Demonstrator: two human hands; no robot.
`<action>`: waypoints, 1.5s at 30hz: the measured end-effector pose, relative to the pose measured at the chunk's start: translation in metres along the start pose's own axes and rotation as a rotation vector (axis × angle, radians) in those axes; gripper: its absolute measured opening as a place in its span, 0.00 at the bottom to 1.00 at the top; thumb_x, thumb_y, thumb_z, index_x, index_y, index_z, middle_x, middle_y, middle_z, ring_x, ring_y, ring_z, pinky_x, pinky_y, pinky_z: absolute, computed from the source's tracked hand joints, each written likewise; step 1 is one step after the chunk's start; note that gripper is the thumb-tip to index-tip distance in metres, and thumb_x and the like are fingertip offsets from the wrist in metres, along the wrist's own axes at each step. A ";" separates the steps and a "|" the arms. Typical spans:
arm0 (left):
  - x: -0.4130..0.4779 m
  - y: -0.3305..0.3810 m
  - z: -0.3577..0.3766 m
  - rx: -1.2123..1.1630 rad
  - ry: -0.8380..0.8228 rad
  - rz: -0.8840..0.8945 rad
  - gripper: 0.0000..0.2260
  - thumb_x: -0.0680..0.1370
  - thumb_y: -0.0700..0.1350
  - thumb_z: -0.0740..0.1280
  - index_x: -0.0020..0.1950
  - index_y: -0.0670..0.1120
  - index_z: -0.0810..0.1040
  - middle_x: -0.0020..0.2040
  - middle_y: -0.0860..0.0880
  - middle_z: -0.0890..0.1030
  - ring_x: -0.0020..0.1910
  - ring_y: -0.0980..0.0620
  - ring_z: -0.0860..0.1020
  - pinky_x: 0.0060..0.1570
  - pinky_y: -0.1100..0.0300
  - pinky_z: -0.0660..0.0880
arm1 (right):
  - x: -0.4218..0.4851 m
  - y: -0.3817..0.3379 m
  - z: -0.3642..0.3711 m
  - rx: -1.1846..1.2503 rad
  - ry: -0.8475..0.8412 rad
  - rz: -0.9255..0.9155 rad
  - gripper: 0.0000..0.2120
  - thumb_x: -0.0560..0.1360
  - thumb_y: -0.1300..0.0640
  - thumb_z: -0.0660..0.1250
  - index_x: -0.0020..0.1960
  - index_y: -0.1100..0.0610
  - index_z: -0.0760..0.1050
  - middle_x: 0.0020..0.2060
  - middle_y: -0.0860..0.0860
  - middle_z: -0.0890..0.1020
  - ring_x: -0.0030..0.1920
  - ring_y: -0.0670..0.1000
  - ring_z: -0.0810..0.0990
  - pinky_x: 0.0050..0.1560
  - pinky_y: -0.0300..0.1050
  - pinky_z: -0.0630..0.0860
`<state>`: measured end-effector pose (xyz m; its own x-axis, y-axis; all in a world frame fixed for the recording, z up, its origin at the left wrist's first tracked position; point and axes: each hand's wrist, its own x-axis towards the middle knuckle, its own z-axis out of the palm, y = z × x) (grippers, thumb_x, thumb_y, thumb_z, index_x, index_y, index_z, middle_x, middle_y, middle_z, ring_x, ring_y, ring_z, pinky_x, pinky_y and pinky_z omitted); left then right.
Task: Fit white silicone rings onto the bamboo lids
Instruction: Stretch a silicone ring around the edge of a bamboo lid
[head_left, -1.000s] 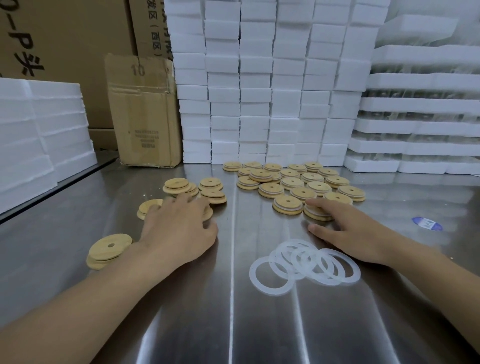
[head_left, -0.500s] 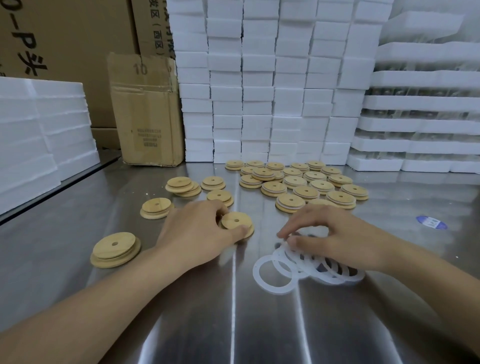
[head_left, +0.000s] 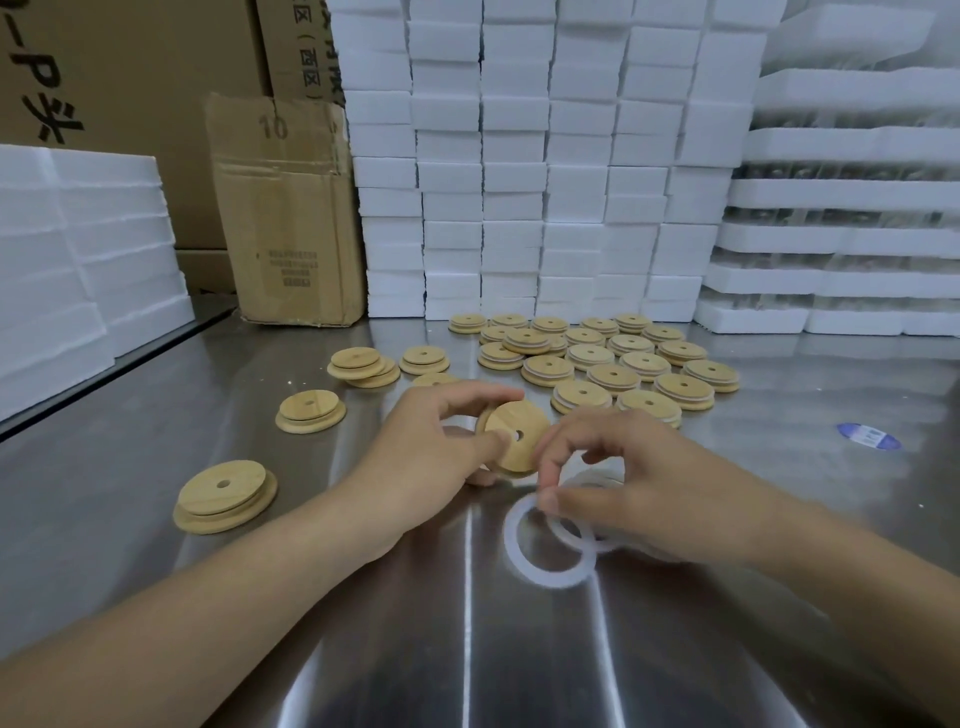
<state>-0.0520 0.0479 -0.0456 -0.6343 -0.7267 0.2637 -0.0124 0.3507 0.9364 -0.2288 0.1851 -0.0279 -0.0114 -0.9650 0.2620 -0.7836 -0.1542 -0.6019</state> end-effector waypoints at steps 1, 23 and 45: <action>-0.001 0.000 0.001 -0.023 -0.011 -0.006 0.17 0.80 0.34 0.73 0.57 0.57 0.89 0.58 0.53 0.86 0.46 0.49 0.89 0.45 0.55 0.86 | 0.000 0.000 0.000 0.008 0.062 -0.001 0.05 0.75 0.52 0.78 0.43 0.45 0.83 0.53 0.42 0.83 0.61 0.44 0.79 0.63 0.42 0.71; -0.010 0.001 0.006 0.221 -0.152 0.289 0.13 0.87 0.42 0.66 0.63 0.58 0.85 0.57 0.60 0.87 0.55 0.55 0.86 0.55 0.57 0.82 | 0.004 0.012 0.000 0.128 0.332 -0.047 0.05 0.78 0.55 0.76 0.44 0.49 0.83 0.41 0.45 0.85 0.44 0.47 0.82 0.43 0.40 0.76; -0.004 -0.003 0.004 0.043 -0.189 0.196 0.03 0.85 0.42 0.70 0.55 0.51 0.79 0.55 0.52 0.88 0.50 0.41 0.86 0.47 0.52 0.79 | 0.006 0.015 -0.014 0.260 0.269 0.073 0.05 0.79 0.59 0.74 0.46 0.59 0.83 0.40 0.58 0.86 0.43 0.57 0.85 0.51 0.50 0.80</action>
<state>-0.0523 0.0525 -0.0501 -0.7605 -0.5213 0.3871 0.0942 0.5013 0.8602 -0.2490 0.1795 -0.0250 -0.2510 -0.8906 0.3793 -0.5916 -0.1690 -0.7883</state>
